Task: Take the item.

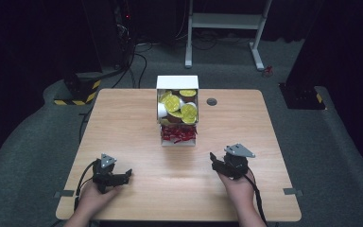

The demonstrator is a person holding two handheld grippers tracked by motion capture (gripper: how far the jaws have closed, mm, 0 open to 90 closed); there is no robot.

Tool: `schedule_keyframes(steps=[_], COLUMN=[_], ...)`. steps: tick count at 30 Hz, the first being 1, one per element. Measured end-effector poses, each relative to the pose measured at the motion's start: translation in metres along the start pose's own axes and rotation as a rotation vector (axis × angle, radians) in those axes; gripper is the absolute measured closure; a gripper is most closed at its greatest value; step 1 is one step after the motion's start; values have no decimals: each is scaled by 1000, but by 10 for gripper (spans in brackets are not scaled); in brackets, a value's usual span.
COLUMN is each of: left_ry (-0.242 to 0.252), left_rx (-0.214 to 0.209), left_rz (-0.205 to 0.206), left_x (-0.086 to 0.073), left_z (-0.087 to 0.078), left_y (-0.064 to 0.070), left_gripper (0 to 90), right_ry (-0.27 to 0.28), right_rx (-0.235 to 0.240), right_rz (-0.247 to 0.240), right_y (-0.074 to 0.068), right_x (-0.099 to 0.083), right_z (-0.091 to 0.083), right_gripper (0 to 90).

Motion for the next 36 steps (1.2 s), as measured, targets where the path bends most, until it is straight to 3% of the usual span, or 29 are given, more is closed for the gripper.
schedule_keyframes(steps=[10,23,36], left_ry=[-2,0,0], left_rx=[0,0,0], left_rz=[-2,1,1], left_x=[0,0,0], left_z=[0,0,0], left_y=[0,0,0], left_gripper=[63,63,63], right_ry=[21,46,23], right_rx=[21,10,33], right_rz=[6,13,35], right_y=[-1,3,0], right_x=[16,41,64], right_z=[9,17,35], right_gripper=[333,378,402])
Point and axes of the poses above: each handheld gripper's, and its own axes: z roughly forward along the jaws, x roughly out of its top, y roughly to its right, the point moved 5 cm from there along z, roughly forward along the jaws, and after that the axes turned 14 degrees about -z, right-handed, at the moved point
